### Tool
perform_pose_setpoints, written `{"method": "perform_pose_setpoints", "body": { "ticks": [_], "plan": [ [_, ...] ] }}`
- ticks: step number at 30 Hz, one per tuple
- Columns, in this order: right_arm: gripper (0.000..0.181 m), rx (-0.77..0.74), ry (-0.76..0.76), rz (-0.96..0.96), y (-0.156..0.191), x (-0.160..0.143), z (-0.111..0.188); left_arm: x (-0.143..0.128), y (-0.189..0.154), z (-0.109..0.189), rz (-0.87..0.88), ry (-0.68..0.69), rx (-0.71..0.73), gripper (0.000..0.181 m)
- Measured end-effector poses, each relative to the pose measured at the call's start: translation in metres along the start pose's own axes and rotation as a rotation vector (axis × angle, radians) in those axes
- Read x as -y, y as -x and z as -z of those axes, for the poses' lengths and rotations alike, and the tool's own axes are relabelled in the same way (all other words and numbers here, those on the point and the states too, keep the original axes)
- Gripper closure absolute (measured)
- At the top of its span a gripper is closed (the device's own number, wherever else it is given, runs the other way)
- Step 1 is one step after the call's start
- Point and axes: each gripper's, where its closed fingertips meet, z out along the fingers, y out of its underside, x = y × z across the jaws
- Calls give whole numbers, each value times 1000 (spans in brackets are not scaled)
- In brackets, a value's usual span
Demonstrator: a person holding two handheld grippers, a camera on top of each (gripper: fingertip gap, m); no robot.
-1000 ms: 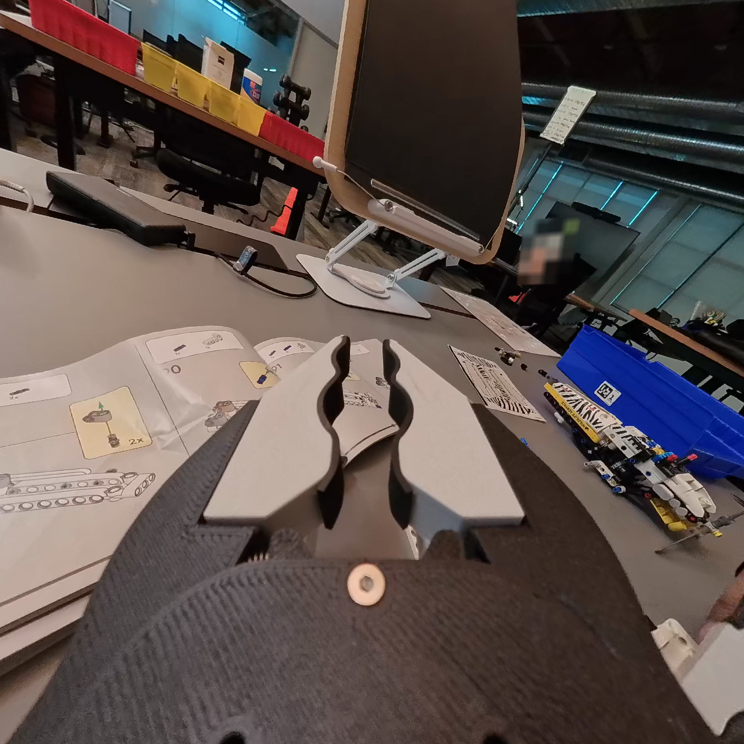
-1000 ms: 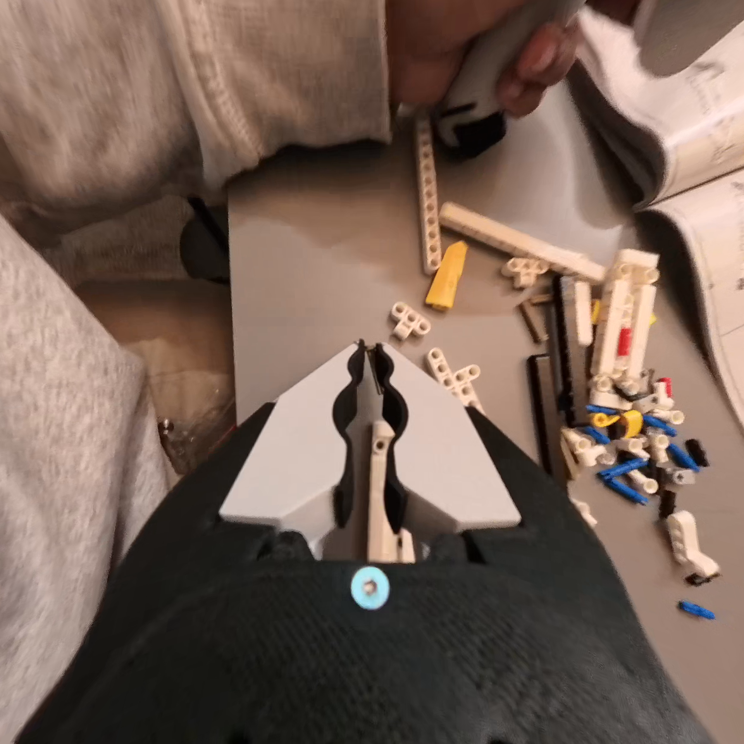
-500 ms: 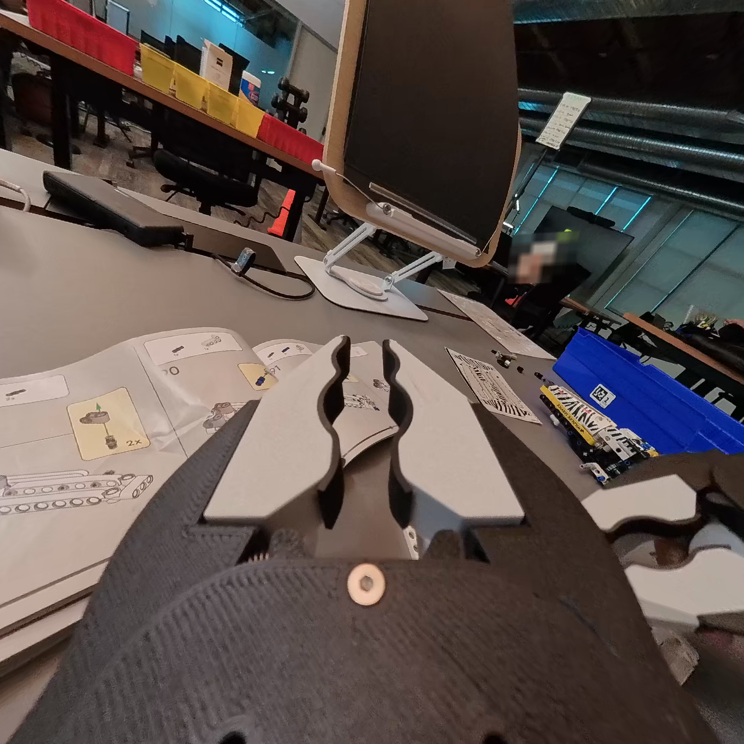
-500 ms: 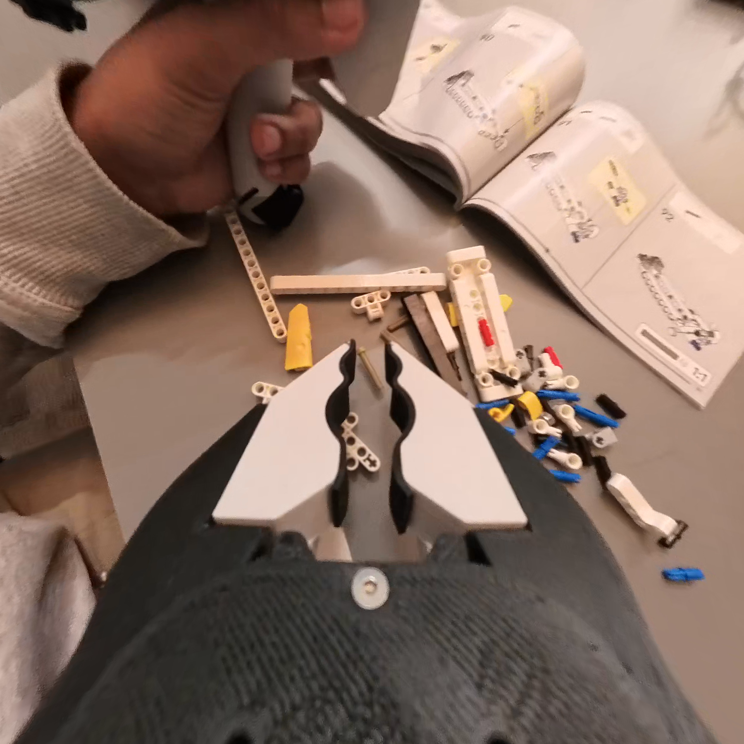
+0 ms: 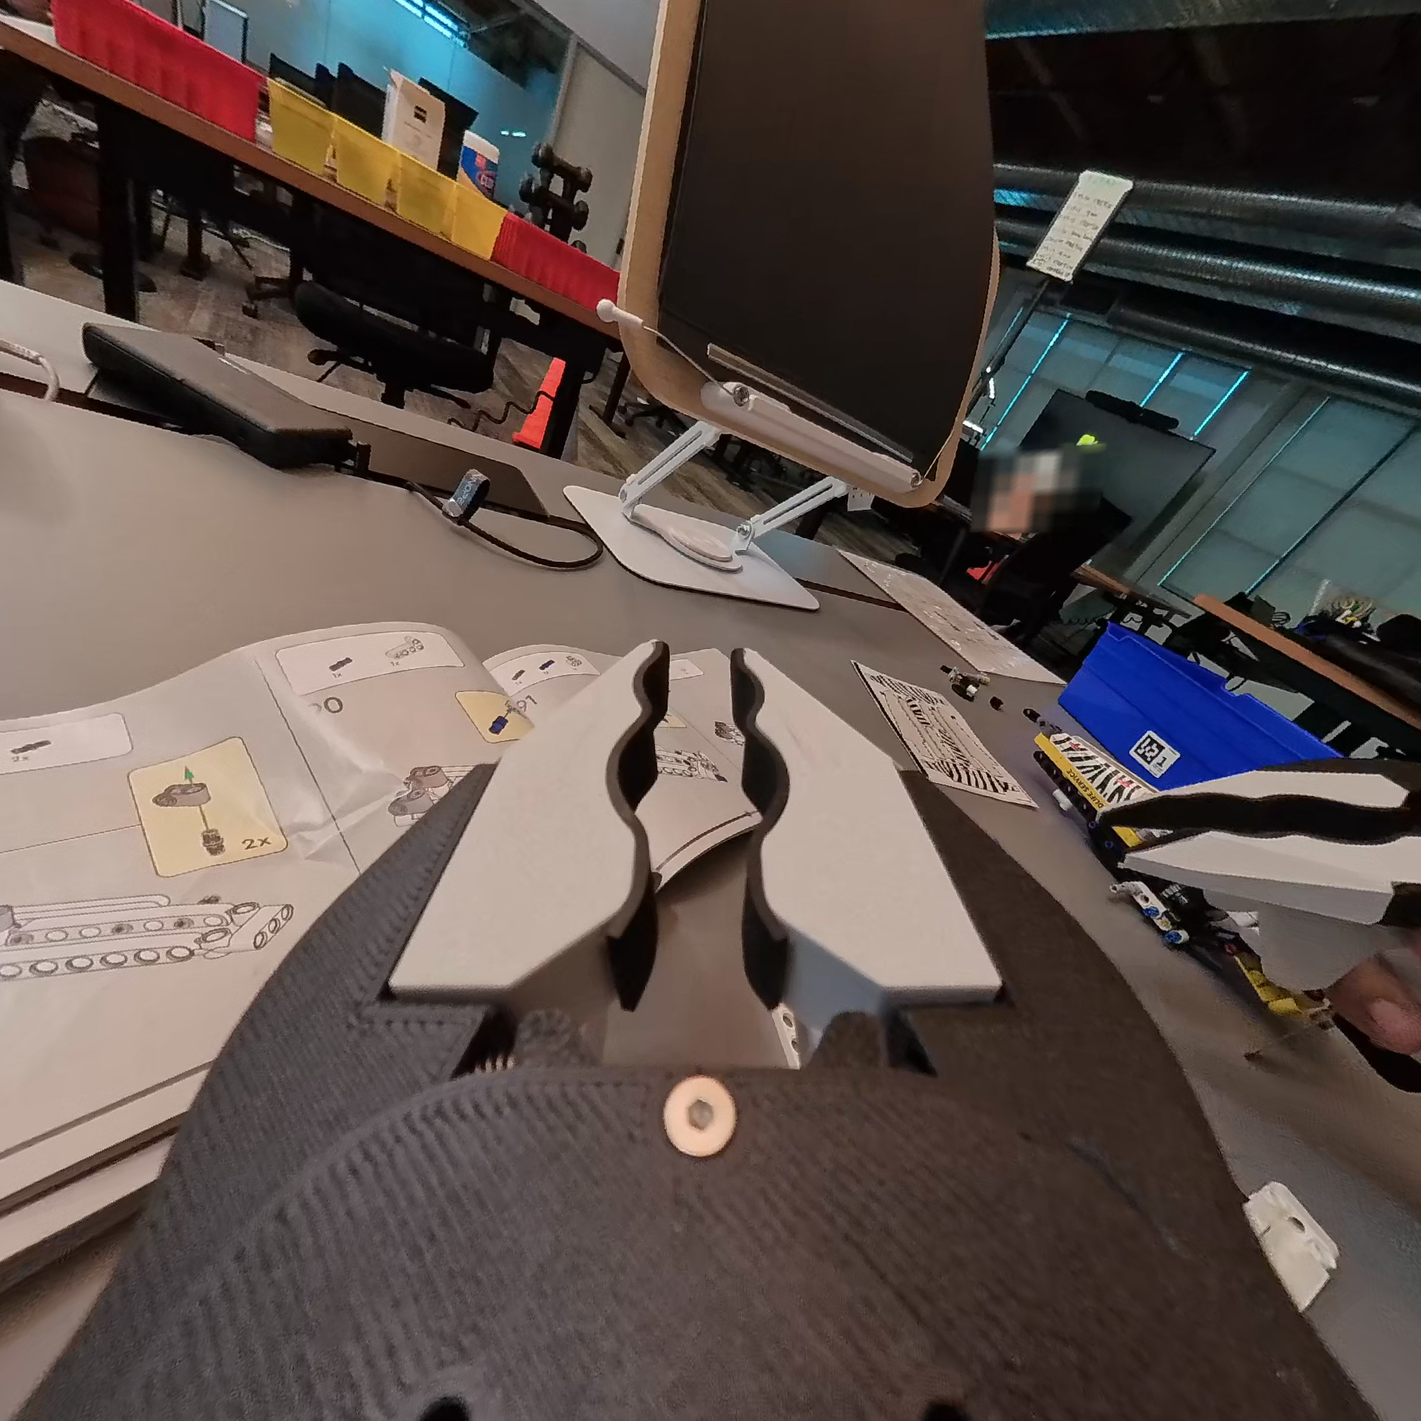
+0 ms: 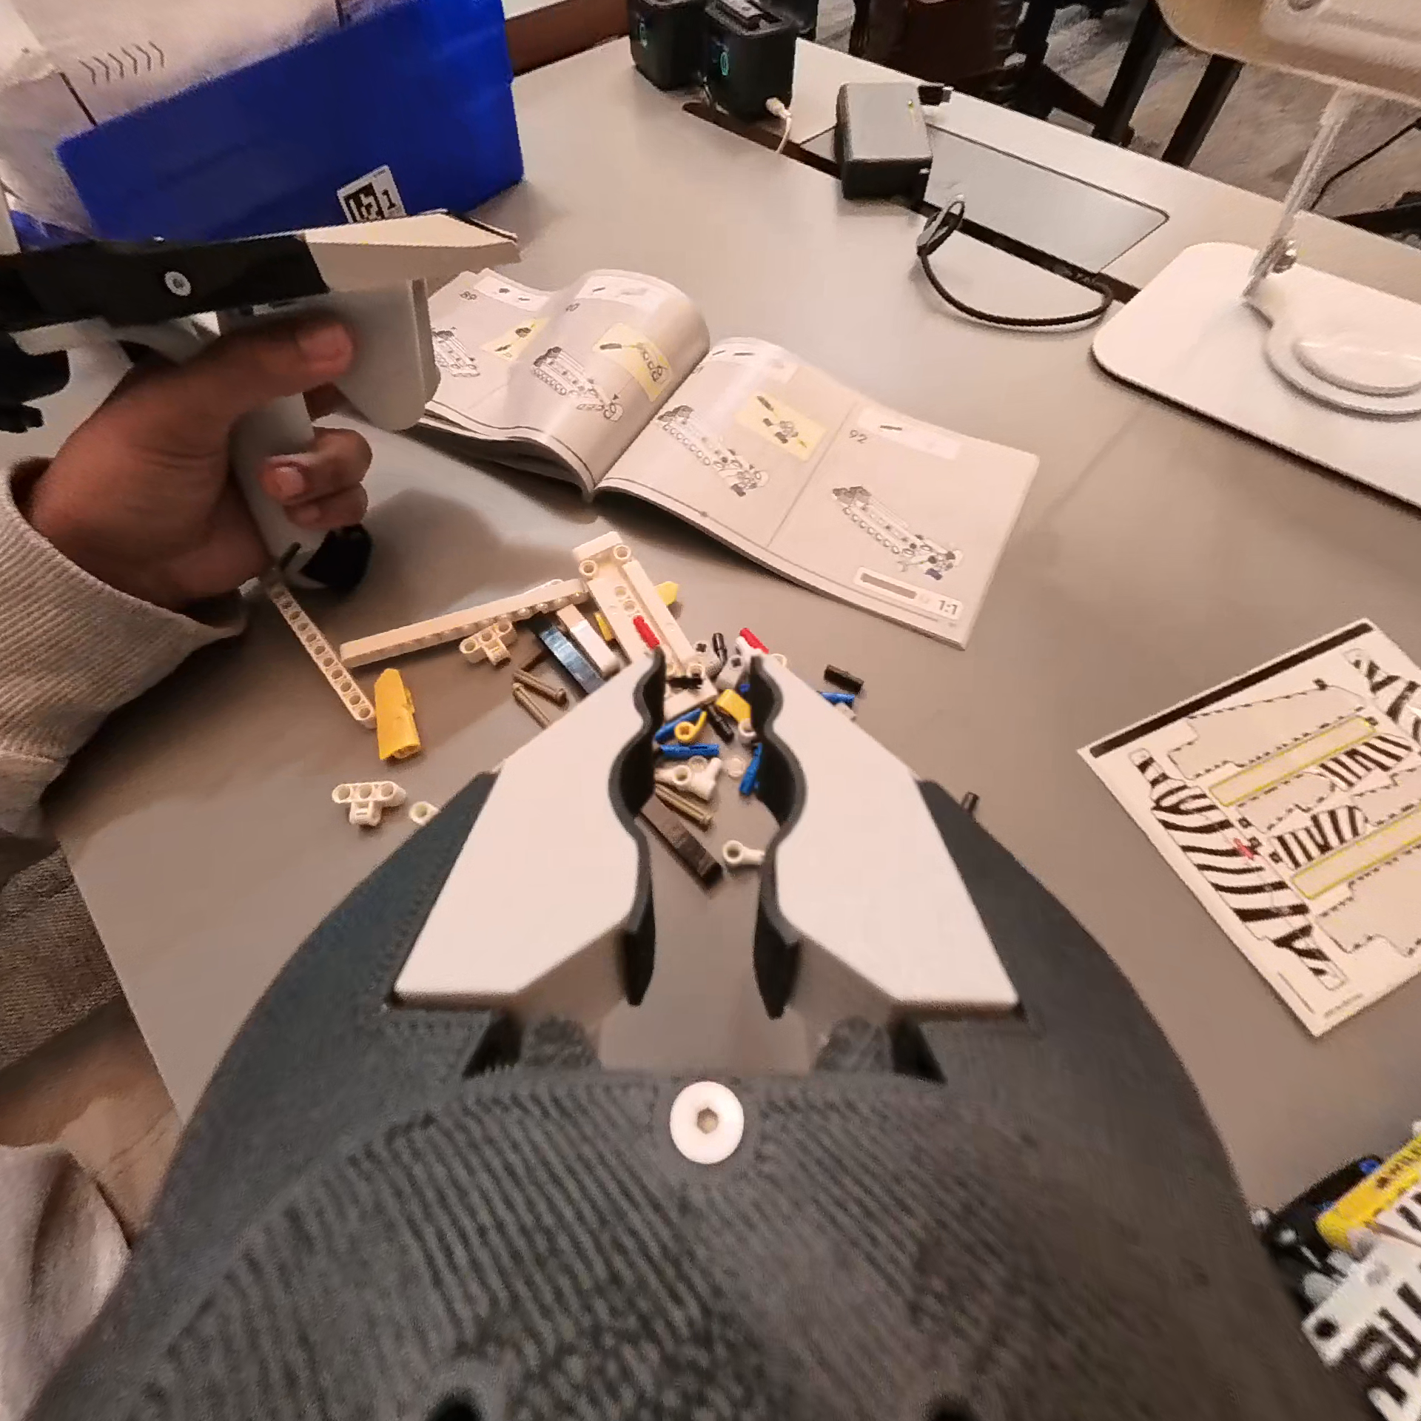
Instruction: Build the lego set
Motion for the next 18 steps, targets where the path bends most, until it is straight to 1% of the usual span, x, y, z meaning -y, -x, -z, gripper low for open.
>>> {"method": "perform_pose_setpoints", "body": {
  "ticks": [7,9,12,16,18],
  "plan": [
    [161,-26,35,9,-3,-5,-7,0,0,0,0,1,0,167],
    [167,-57,76,-25,-10,-13,-13,0,0,0,1,1,-2,167],
    [166,-69,162,-61,-17,-32,-27,0,0,0,1,1,-2,167],
    [167,-68,149,-70,-20,-29,-34,0,0,0,9,-2,-4,167],
    [168,-48,167,-78,-19,-29,-39,0,-1,0,10,-1,-8,167]
  ]
}}
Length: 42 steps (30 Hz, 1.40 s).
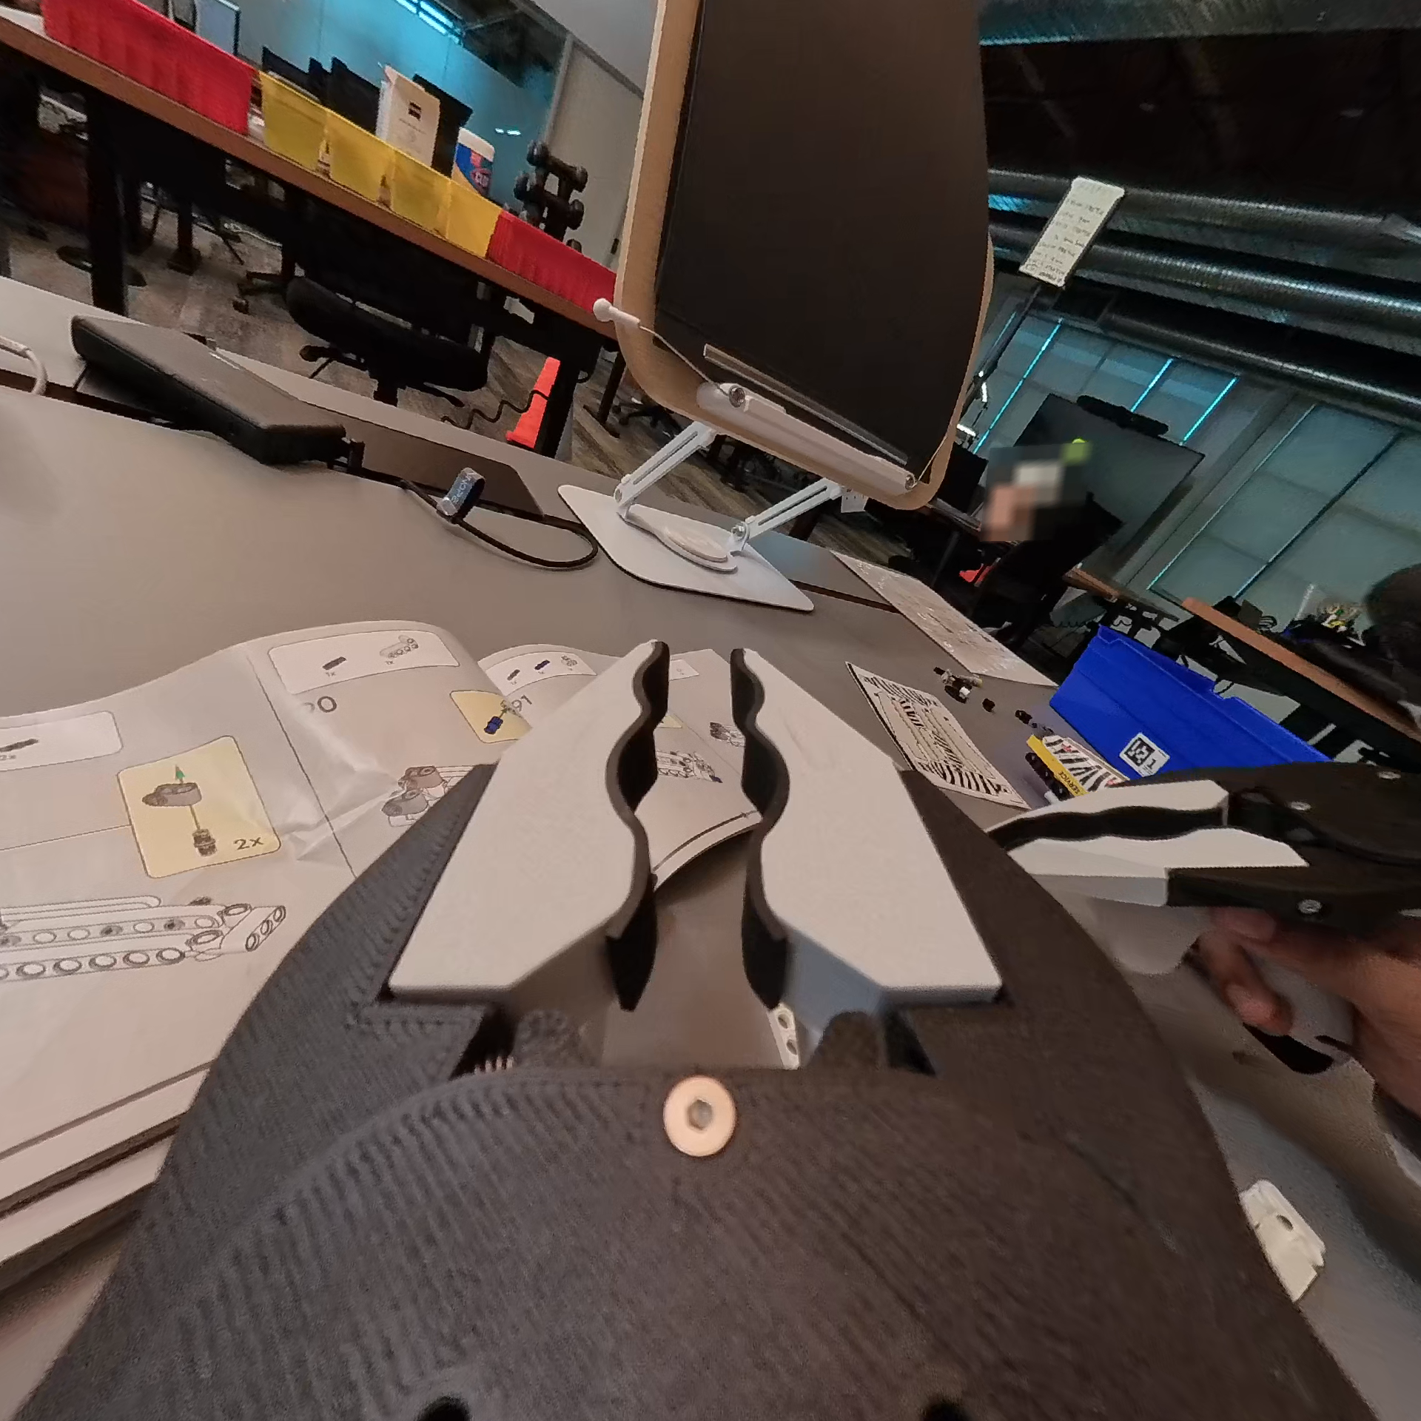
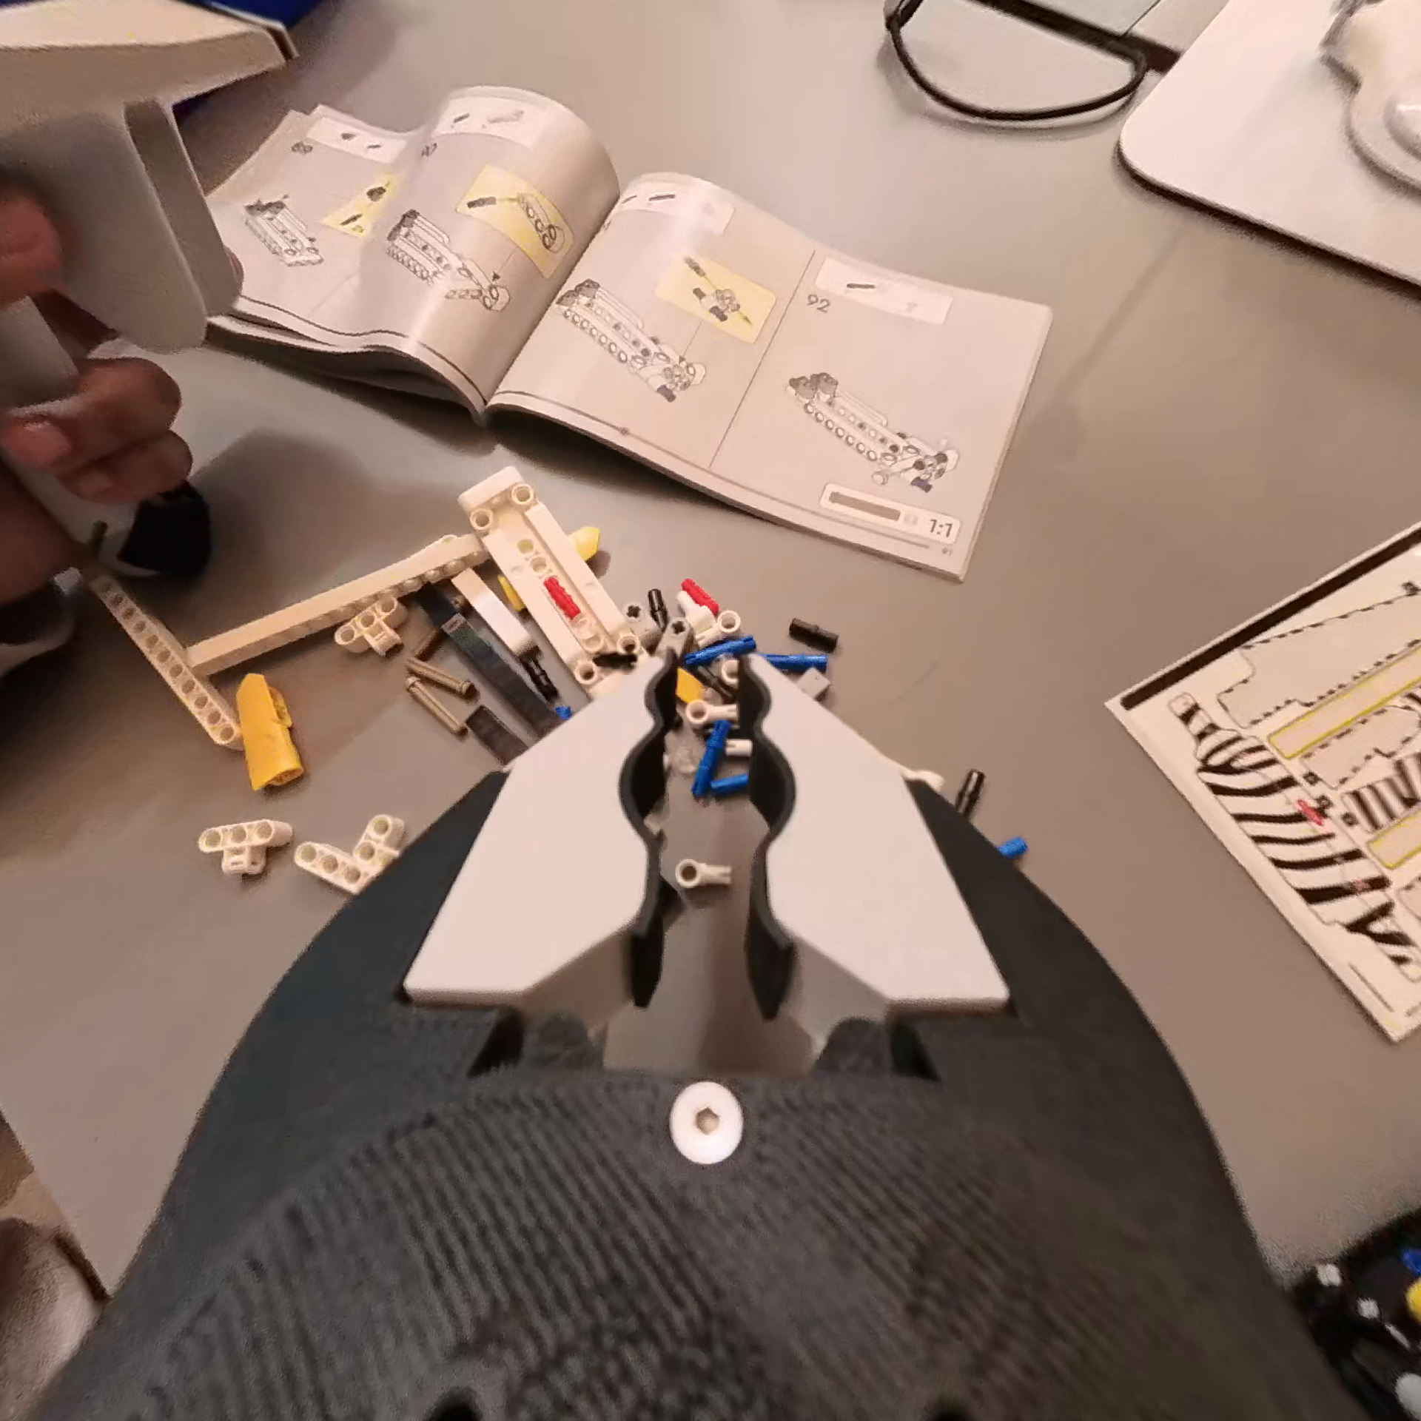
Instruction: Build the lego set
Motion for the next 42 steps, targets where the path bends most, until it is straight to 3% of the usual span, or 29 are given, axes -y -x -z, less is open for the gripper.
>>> {"method": "perform_pose_setpoints", "body": {
  "ticks": [4,9,16,42],
  "plan": [
    [166,49,95,3,8,-9,-21,-1,0,0,-2,4,-1,167],
    [169,3,134,41,2,-11,-35,1,1,1,9,-3,-1,167],
    [181,50,121,18,6,-10,-36,-1,0,0,19,4,-10,167],
    [173,50,119,46,10,-9,-37,-2,1,-1,25,13,-10,166]
  ]
}}
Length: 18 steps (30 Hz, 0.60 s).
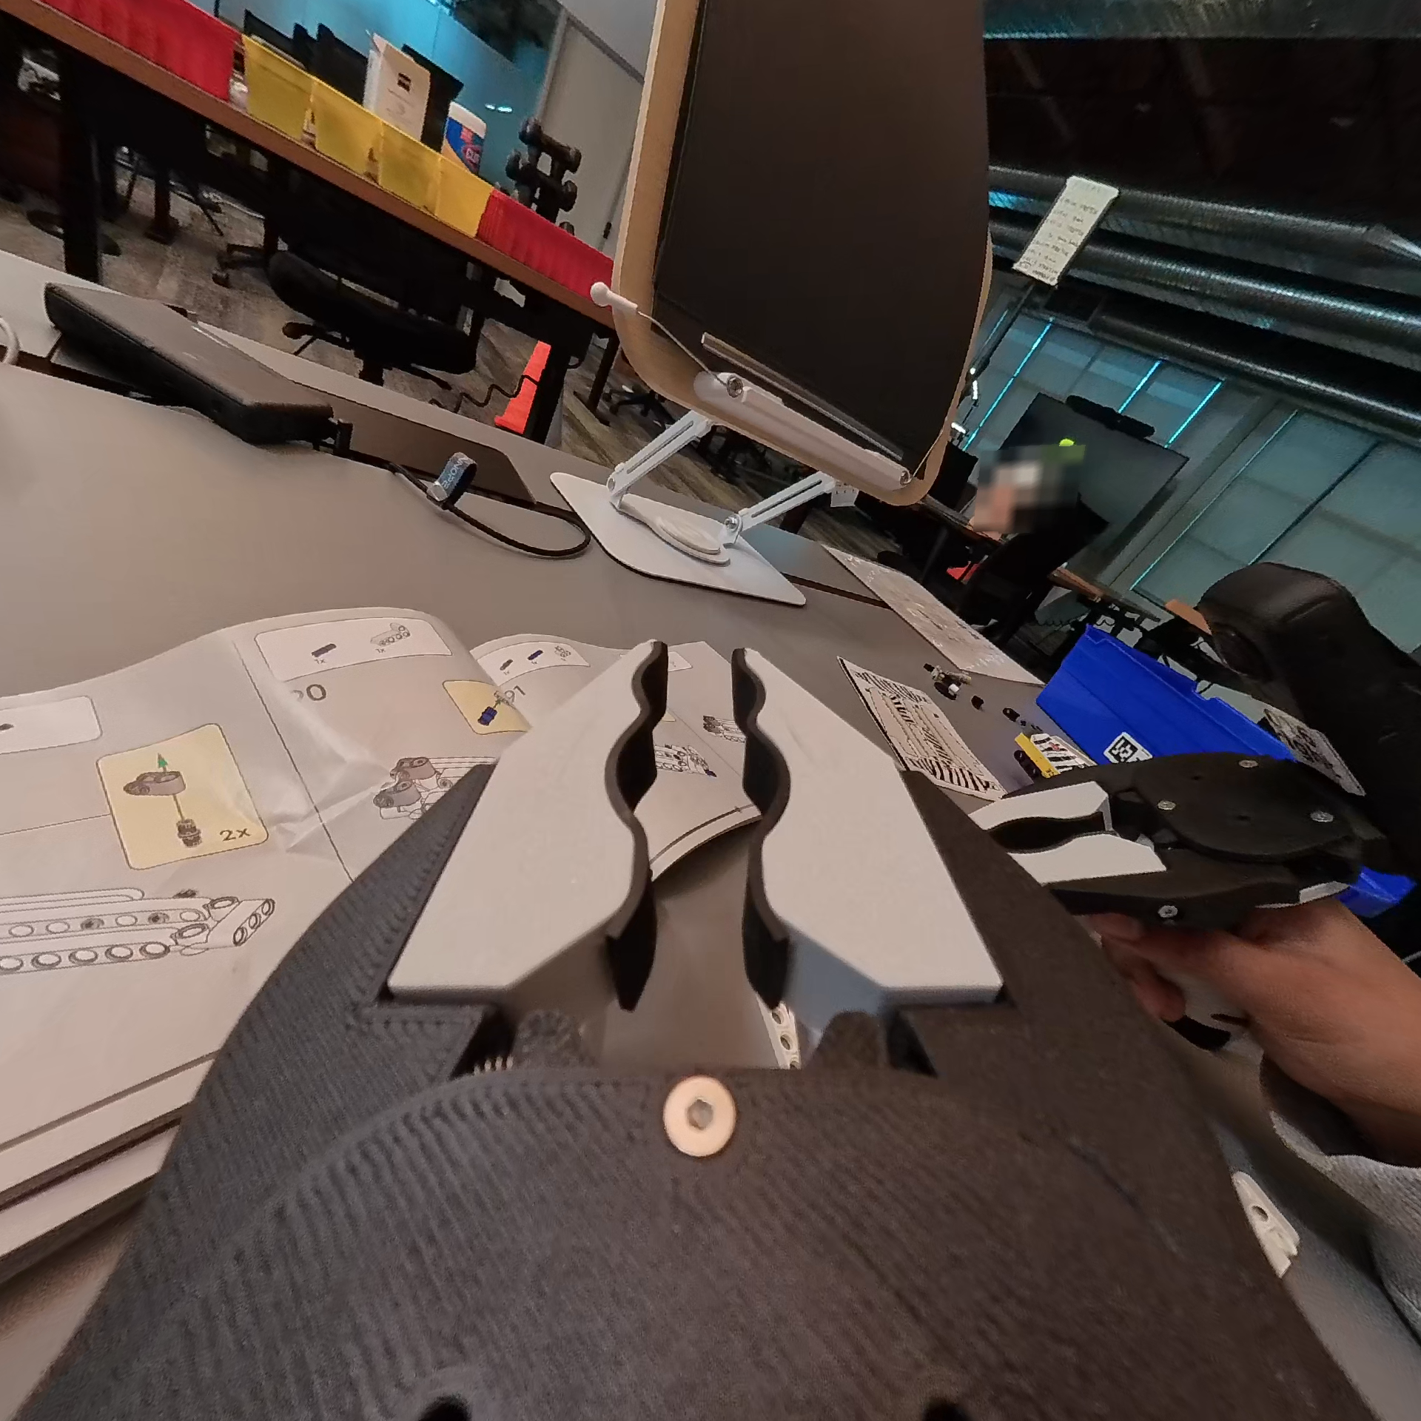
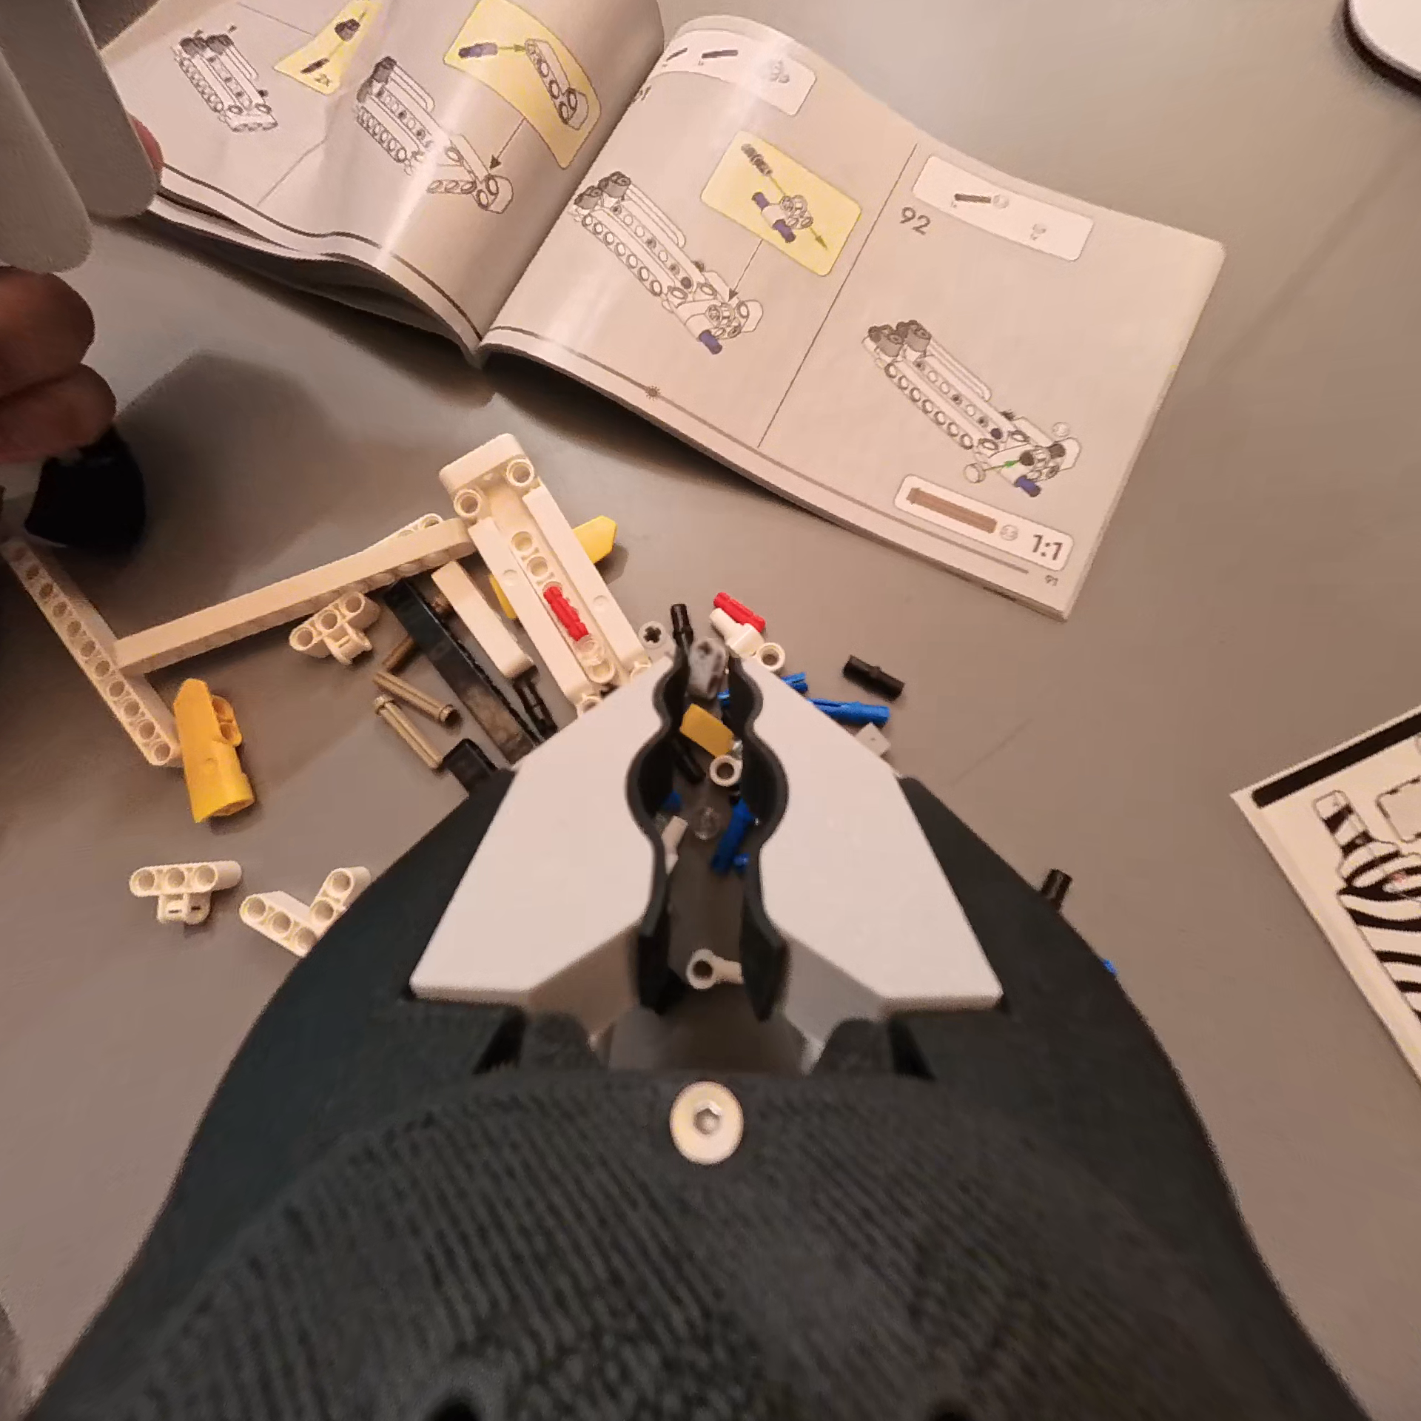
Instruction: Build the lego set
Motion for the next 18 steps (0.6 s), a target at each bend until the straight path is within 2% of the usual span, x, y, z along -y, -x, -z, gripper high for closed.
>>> {"method": "perform_pose_setpoints", "body": {
  "ticks": [9,18],
  "plan": [
    [176,-3,2,6,-1,-1,-1,0,0,0,2,1,-1,166],
    [176,72,-225,-20,6,35,29,0,-2,-1,4,1,-13,166]
  ]
}}
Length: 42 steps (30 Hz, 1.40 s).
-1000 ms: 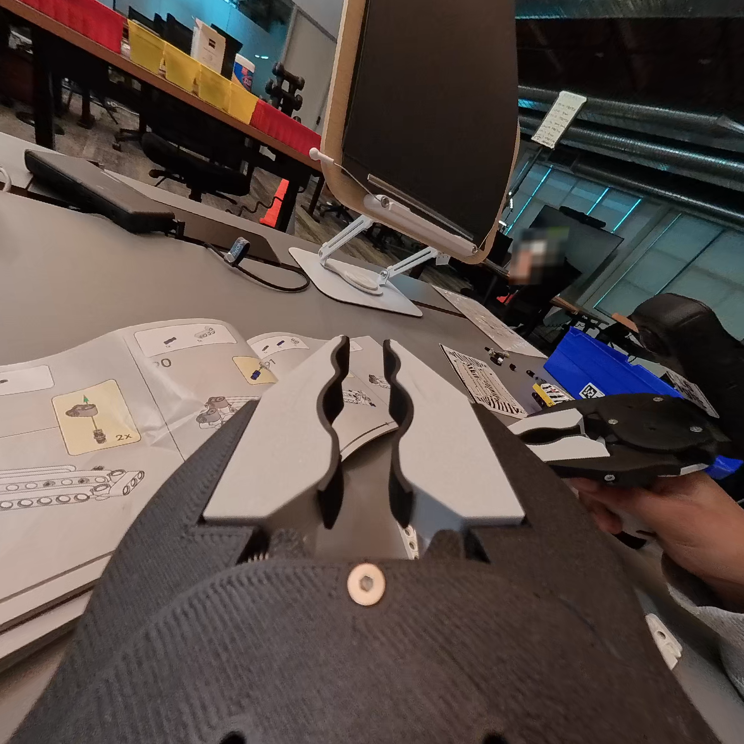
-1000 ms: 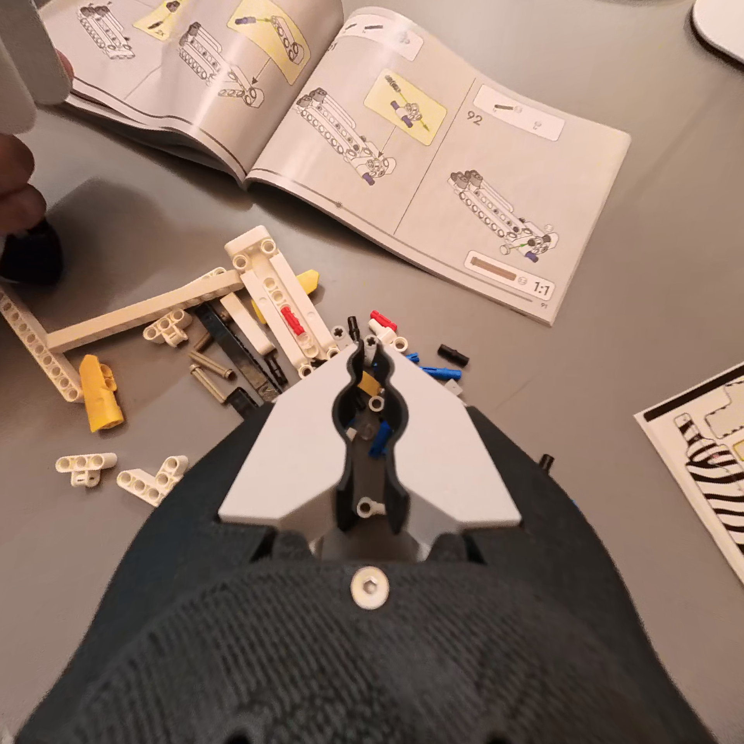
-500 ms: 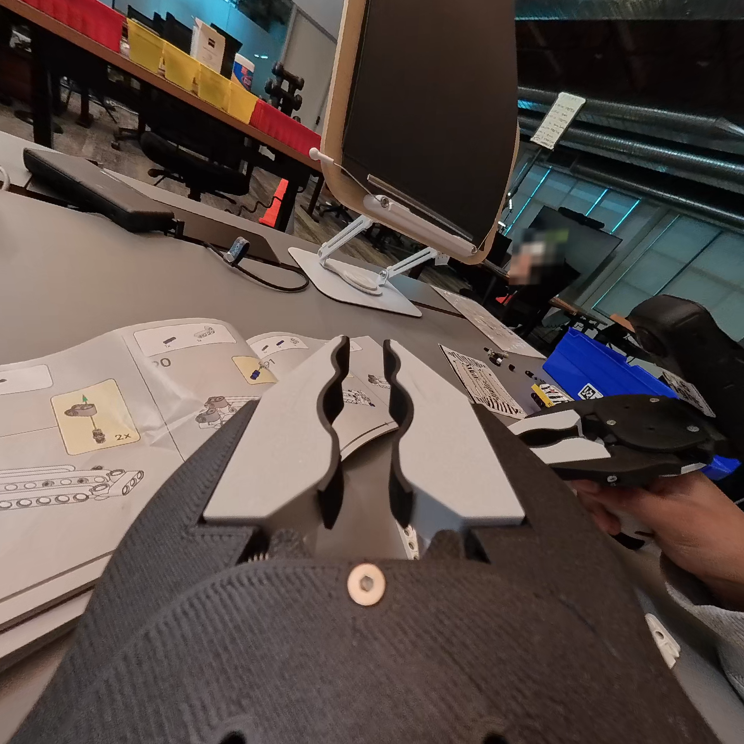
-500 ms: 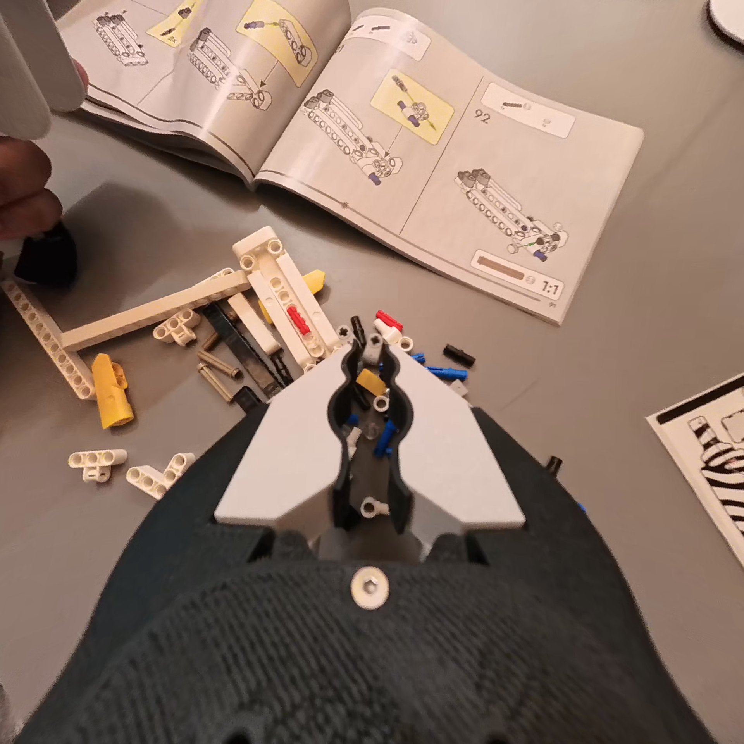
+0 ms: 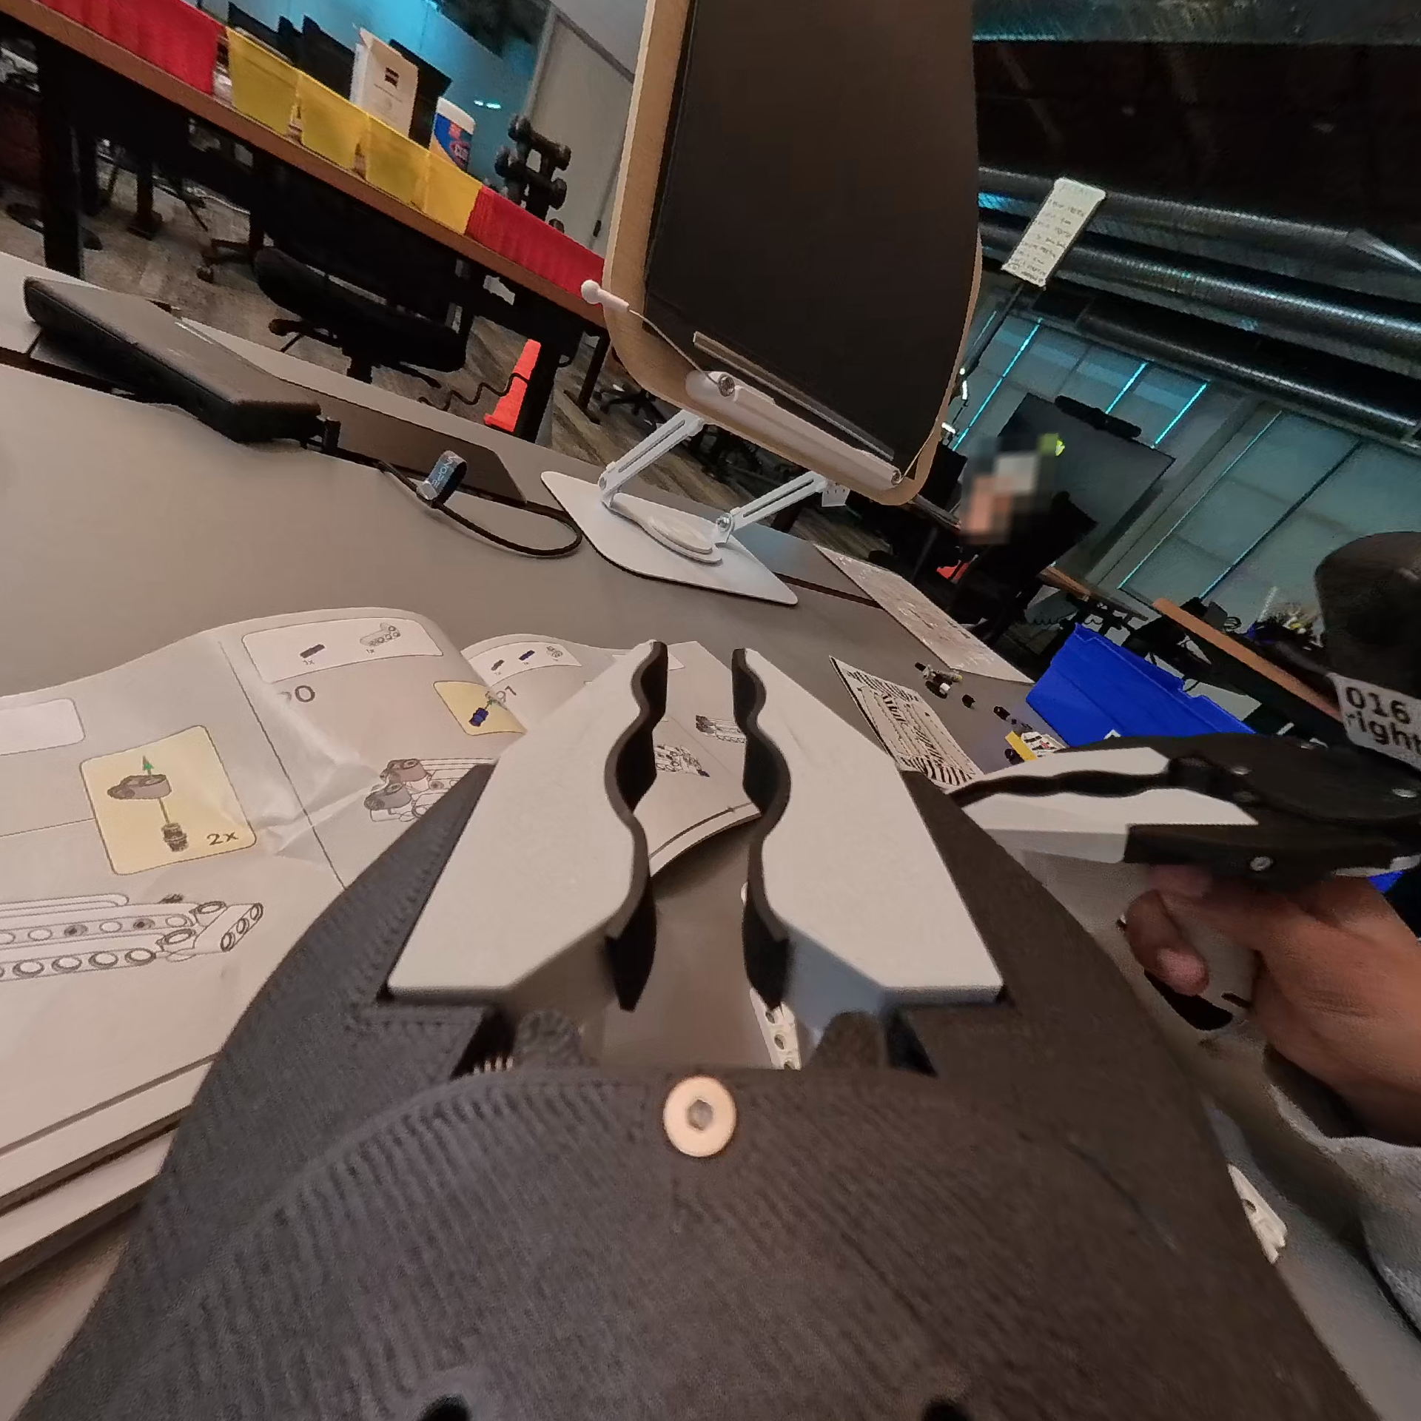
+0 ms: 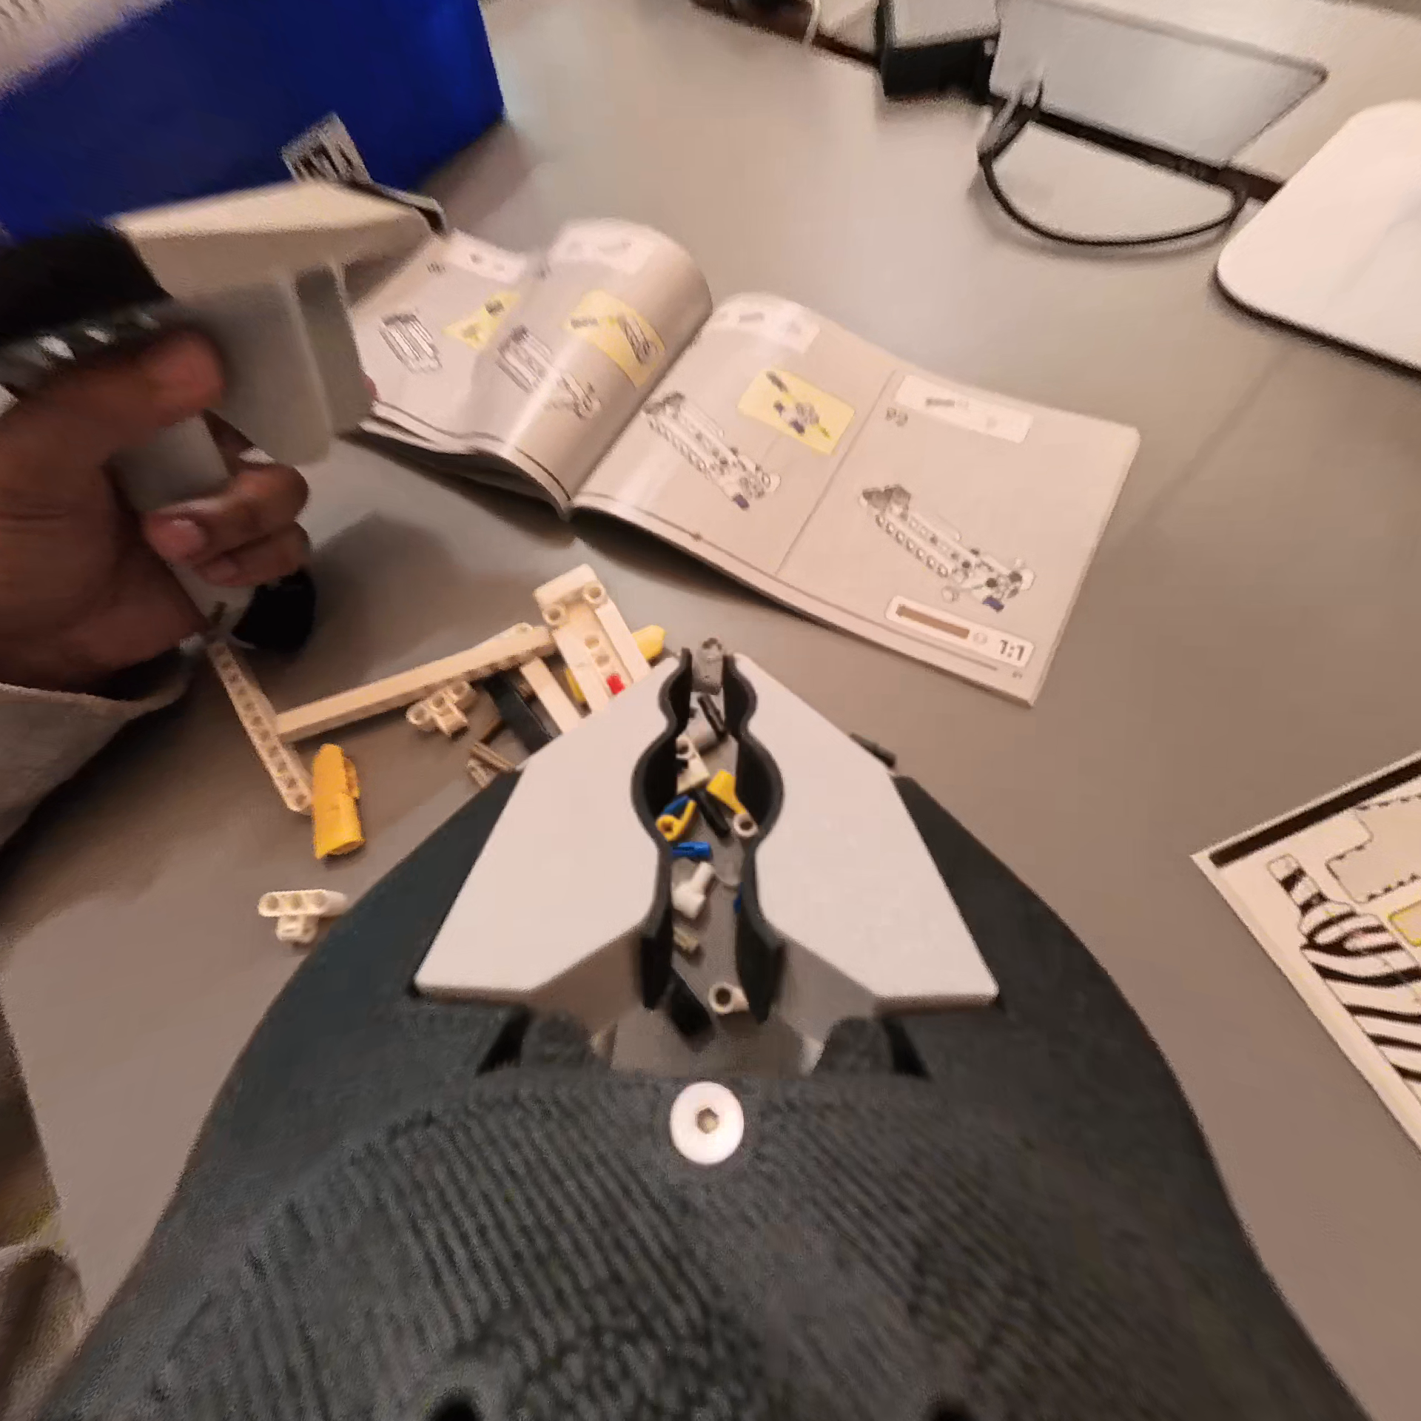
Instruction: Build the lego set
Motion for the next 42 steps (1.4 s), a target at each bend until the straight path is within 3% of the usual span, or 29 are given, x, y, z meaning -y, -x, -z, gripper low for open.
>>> {"method": "perform_pose_setpoints", "body": {
  "ticks": [3,5,7,10,13,17,24,42],
  "plan": [
    [176,53,-90,-9,9,13,9,17,3,8,-39,-75,27,169],
    [176,73,-153,8,14,21,15,46,5,27,-115,-228,42,173],
    [176,71,-218,53,17,26,22,72,-6,51,-218,-350,-31,181],
    [176,27,-324,149,18,28,33,92,15,76,-346,-397,62,181],
    [176,-11,-354,233,19,25,38,102,38,92,-267,-432,94,181],
    [176,-40,-355,302,20,28,39,105,58,99,-139,-470,122,181],
    [176,9,-353,280,25,24,31,104,70,100,-119,-473,187,181],
    [176,40,-380,251,29,25,33,98,67,93,-104,-441,154,181]
  ]
}}
